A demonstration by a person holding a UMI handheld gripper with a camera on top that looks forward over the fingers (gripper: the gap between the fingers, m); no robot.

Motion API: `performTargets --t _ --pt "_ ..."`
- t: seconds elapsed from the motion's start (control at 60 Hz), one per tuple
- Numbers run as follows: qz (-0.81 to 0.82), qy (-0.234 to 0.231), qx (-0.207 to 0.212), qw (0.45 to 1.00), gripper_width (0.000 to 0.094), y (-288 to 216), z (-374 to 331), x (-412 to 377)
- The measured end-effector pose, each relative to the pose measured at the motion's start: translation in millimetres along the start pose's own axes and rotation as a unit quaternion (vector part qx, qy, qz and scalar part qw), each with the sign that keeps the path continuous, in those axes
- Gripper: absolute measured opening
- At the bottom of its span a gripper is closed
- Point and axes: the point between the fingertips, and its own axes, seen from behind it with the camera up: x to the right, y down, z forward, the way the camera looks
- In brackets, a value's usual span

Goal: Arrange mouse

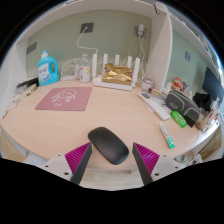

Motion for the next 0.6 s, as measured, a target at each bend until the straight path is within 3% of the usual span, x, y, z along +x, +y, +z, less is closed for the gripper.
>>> performTargets --t 0.2,0.3,0.35,0.6 --pt "0.018 -0.013 0.009 1.0 0.0823 -23 35 12" --pt "0.027 -0.02 0.011 0.999 0.0658 -28 44 13" --pt "0.018 -0.031 0.013 0.999 0.0478 -29 45 5" --pt "-0.02 0.035 -0.016 0.999 0.0372 -31 42 13"
